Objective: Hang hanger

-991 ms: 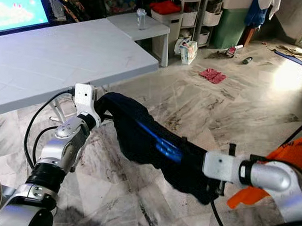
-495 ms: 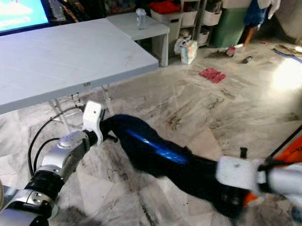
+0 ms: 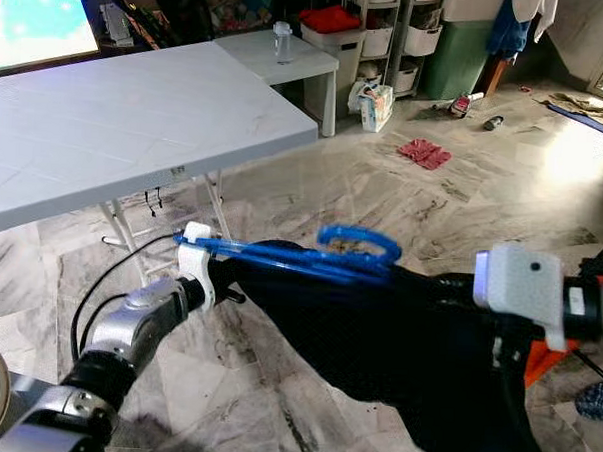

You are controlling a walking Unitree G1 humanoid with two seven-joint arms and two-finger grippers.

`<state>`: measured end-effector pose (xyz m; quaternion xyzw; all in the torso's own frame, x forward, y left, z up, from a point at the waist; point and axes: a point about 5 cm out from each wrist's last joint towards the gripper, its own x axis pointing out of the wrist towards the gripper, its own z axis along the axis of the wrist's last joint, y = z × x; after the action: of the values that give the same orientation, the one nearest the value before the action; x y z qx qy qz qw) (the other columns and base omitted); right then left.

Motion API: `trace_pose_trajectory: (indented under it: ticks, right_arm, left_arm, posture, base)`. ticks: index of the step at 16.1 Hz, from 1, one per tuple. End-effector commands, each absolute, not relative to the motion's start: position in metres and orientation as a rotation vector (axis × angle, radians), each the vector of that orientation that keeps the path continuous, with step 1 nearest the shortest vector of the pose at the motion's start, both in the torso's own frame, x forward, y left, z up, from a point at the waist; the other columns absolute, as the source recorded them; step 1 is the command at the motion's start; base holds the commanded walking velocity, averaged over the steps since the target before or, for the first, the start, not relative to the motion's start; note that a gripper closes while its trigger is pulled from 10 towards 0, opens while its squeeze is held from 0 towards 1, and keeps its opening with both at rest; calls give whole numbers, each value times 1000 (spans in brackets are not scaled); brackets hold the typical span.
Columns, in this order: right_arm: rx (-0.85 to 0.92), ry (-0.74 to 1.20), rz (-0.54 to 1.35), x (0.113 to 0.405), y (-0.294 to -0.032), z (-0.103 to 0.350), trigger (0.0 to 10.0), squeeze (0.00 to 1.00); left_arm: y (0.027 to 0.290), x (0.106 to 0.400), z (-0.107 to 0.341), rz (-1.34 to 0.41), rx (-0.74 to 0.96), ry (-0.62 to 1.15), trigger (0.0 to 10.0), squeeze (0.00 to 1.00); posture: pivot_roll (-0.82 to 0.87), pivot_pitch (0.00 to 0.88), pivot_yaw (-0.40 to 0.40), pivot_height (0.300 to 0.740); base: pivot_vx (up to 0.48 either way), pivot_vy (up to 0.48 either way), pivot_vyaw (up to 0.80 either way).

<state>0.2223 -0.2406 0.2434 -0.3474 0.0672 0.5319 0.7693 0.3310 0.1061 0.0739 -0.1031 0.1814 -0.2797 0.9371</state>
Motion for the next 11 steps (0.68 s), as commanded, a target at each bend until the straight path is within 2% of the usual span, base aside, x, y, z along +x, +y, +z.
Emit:
trace_pose_trajectory:
  ticks: [1, 2, 3, 4, 5, 7, 11]
  right_arm:
    - [-741, 109, 1155, 223, -236, 246, 10000, 0]
    - [-685, 82, 1119, 229, -231, 238, 10000, 0]
    - [-656, 54, 1081, 234, -227, 235, 10000, 0]
    - [-571, -39, 917, 255, -215, 226, 10000, 0]
    - [-519, -90, 824, 268, -204, 221, 10000, 0]
    - [-399, -159, 683, 286, -182, 211, 10000, 0]
    - [-397, -136, 520, 305, -176, 196, 10000, 0]
  left_arm:
    - [117, 333, 76, -520, -212, 358, 1490, 0]
    - [116, 333, 78, -504, -222, 334, 314, 0]
    - [116, 333, 79, -493, -220, 316, 353, 0]
    - [113, 333, 81, -466, -217, 271, 10000, 604]
    - [110, 332, 83, -452, -218, 239, 10000, 1000]
    - [101, 328, 87, -462, -147, 166, 10000, 1000]
    - [88, 314, 87, -589, -24, 108, 10000, 1000]
  posture:
    - [-103, 0, 33, 740]
    - [-103, 0, 33, 740]
    - [-100, 0, 32, 740]
    - [-93, 0, 28, 740]
    - [-90, 0, 29, 740]
    - [-82, 0, 28, 740]
    - [-61, 0, 23, 740]
  base:
    - [0, 0, 0]
    - [0, 0, 0]
    - [0, 0, 0]
    - [0, 0, 0]
    - [0, 0, 0]
    - [0, 0, 0]
    - [0, 0, 0]
